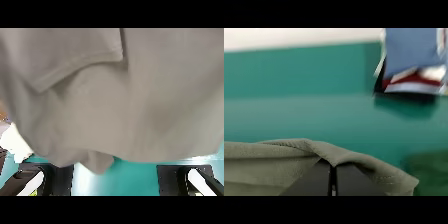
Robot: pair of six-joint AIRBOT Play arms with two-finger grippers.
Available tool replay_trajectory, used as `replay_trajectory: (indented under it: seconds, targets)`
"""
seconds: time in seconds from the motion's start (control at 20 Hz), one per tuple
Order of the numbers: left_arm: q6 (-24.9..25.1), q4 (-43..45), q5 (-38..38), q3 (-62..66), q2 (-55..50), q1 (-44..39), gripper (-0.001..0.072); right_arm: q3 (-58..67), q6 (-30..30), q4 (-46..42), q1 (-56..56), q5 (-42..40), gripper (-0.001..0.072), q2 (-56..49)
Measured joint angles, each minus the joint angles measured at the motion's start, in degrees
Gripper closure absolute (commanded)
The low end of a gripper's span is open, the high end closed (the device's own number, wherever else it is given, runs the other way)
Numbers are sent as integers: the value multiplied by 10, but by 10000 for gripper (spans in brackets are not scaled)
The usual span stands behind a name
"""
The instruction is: Fold the shirts.
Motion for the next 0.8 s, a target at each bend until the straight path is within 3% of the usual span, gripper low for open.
replay_trajectory:
  seconds: [0.2, 0.4, 0.6, 0.8]
  targets:
    - [1, 4, -50, -82, -108, -4, 679, -106, 3, -9, 52, 41, 697, -107]
    - [3, 21, -67, -123, -246, -22, 679, -184, 5, -51, 117, 24, 697, -227]
    - [4, 26, 2, -134, -363, -33, 679, -186, 5, -70, 156, -53, 697, -345]
    - [28, 25, 94, -135, -411, -37, 679, -123, 4, -77, 169, -113, 696, -426]
